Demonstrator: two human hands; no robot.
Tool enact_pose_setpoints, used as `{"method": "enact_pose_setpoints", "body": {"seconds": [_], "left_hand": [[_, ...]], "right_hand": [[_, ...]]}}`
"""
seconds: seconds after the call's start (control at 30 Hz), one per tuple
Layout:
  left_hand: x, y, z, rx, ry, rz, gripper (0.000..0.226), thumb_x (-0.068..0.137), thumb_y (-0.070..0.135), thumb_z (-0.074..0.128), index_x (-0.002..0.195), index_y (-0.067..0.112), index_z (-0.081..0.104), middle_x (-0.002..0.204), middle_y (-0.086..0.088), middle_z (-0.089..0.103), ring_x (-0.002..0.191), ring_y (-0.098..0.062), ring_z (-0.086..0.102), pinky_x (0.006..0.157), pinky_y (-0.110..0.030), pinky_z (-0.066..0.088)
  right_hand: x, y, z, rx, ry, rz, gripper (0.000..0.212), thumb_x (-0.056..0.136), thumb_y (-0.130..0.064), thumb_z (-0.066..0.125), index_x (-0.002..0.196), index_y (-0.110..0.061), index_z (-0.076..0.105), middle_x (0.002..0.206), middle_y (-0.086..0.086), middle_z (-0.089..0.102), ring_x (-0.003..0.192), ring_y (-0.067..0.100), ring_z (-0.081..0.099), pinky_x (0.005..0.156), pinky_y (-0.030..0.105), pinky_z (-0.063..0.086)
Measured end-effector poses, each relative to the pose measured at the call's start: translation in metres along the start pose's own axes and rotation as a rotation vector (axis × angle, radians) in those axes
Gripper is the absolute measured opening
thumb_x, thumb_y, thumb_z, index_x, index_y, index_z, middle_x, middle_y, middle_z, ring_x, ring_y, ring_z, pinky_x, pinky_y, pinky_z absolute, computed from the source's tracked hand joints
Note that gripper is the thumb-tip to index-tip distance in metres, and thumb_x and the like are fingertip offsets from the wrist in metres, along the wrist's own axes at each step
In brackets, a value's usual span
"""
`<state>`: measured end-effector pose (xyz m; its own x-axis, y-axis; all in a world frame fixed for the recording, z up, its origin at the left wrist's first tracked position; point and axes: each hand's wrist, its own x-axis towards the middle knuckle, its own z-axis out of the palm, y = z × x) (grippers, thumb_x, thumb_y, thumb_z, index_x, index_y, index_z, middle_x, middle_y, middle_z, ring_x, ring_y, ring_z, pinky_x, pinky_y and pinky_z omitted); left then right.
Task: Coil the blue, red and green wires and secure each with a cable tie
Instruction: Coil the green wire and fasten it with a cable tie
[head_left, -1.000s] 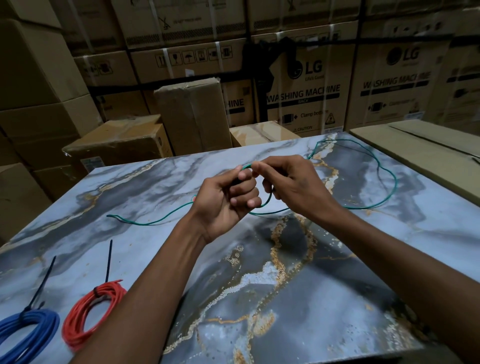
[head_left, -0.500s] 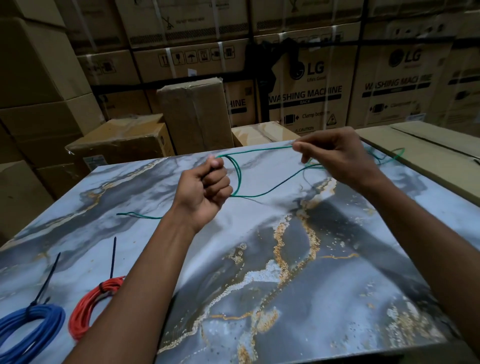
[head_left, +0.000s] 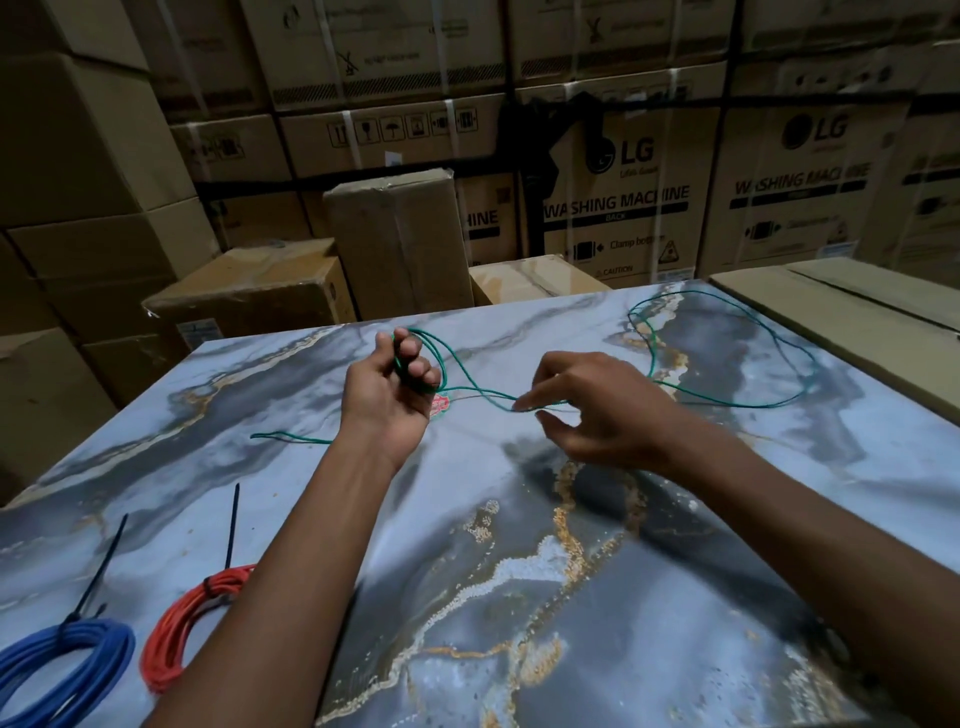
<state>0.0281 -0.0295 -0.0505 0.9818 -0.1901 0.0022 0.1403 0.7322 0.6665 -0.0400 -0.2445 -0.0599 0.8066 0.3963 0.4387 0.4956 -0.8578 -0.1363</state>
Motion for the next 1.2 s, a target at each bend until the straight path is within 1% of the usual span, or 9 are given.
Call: {"method": "enact_pose_setpoints", "body": {"seconds": [0.13, 0.3, 0.47, 0.53, 0.67, 0.83, 0.97, 1.07, 1.2], "left_hand": [[-0.004, -0.007, 0.005, 0.021, -0.03, -0.022, 0.034, 0.109, 0.029, 0.035, 0.087, 0.013, 0.056, 0.07, 0.002, 0.073, 0.059, -0.01, 0.07, 0.057, -0.021, 0.057], [-0.008, -0.018, 0.01, 0.084, -0.136, -0.047, 0.034, 0.109, 0.027, 0.035, 0.089, 0.01, 0.057, 0.084, -0.007, 0.078, 0.075, -0.017, 0.076, 0.064, -0.027, 0.06], [-0.013, -0.029, 0.014, 0.344, -0.193, -0.018, 0.035, 0.108, 0.027, 0.037, 0.09, 0.007, 0.06, 0.078, -0.007, 0.074, 0.07, -0.016, 0.072, 0.061, -0.026, 0.058], [-0.016, -0.032, 0.016, 0.524, -0.211, 0.045, 0.037, 0.108, 0.029, 0.039, 0.091, 0.005, 0.062, 0.074, -0.005, 0.07, 0.067, -0.014, 0.067, 0.062, -0.024, 0.055], [-0.022, -0.04, 0.019, 0.795, -0.271, 0.134, 0.044, 0.107, 0.031, 0.042, 0.105, -0.004, 0.068, 0.087, -0.014, 0.073, 0.077, -0.025, 0.069, 0.068, -0.033, 0.056], [-0.025, -0.04, 0.023, 0.78, -0.354, 0.12, 0.042, 0.108, 0.028, 0.038, 0.101, -0.002, 0.067, 0.067, -0.011, 0.063, 0.046, -0.017, 0.043, 0.05, -0.027, 0.038], [-0.025, -0.04, 0.024, 0.737, -0.422, 0.027, 0.04, 0.109, 0.028, 0.034, 0.091, 0.002, 0.057, 0.048, -0.005, 0.043, 0.04, -0.011, 0.022, 0.049, -0.029, 0.018], [-0.026, -0.036, 0.026, 0.634, -0.435, -0.111, 0.037, 0.109, 0.03, 0.032, 0.082, 0.01, 0.05, 0.047, 0.005, 0.026, 0.044, -0.01, 0.016, 0.051, -0.029, 0.014], [-0.026, -0.029, 0.022, 0.425, -0.45, -0.256, 0.038, 0.107, 0.029, 0.032, 0.072, 0.018, 0.042, 0.05, 0.008, 0.016, 0.041, -0.006, 0.011, 0.046, -0.024, 0.012]], "right_hand": [[0.0, -0.019, 0.003, 0.009, 0.021, -0.08, 0.026, 0.097, -0.022, 0.065, 0.12, -0.029, 0.075, 0.106, -0.006, 0.064, 0.086, 0.016, 0.062, 0.068, 0.032, 0.046], [-0.001, -0.026, 0.011, 0.051, 0.067, -0.115, 0.02, 0.097, -0.023, 0.067, 0.115, -0.025, 0.077, 0.104, -0.001, 0.061, 0.079, 0.021, 0.06, 0.063, 0.031, 0.039], [-0.001, -0.025, 0.014, 0.089, 0.18, -0.134, 0.018, 0.094, -0.026, 0.069, 0.11, -0.028, 0.078, 0.117, -0.001, 0.063, 0.083, 0.02, 0.063, 0.06, 0.035, 0.049], [0.001, -0.024, 0.012, 0.118, 0.262, -0.128, 0.021, 0.094, -0.025, 0.068, 0.112, -0.027, 0.079, 0.107, -0.001, 0.062, 0.075, 0.018, 0.059, 0.059, 0.041, 0.053], [0.001, -0.024, 0.006, 0.175, 0.445, -0.09, 0.018, 0.089, -0.023, 0.077, 0.106, -0.024, 0.081, 0.095, -0.001, 0.062, 0.067, 0.011, 0.051, 0.055, 0.035, 0.047], [0.001, -0.013, 0.0, 0.32, 0.565, 0.023, 0.016, 0.086, -0.024, 0.082, 0.101, -0.018, 0.082, 0.084, -0.002, 0.065, 0.067, 0.0, 0.054, 0.058, 0.012, 0.037], [0.004, -0.008, 0.0, 0.4, 0.602, 0.088, 0.015, 0.088, -0.024, 0.08, 0.102, -0.017, 0.082, 0.087, 0.0, 0.068, 0.066, 0.015, 0.055, 0.055, 0.021, 0.038], [0.006, -0.007, -0.001, 0.432, 0.599, 0.14, 0.014, 0.091, -0.024, 0.077, 0.103, -0.018, 0.081, 0.087, 0.003, 0.068, 0.067, 0.022, 0.056, 0.056, 0.03, 0.042], [0.005, -0.012, 0.007, 0.538, 0.513, 0.22, 0.019, 0.1, -0.026, 0.066, 0.112, -0.018, 0.079, 0.091, -0.007, 0.074, 0.076, 0.008, 0.065, 0.063, 0.033, 0.051]]}}
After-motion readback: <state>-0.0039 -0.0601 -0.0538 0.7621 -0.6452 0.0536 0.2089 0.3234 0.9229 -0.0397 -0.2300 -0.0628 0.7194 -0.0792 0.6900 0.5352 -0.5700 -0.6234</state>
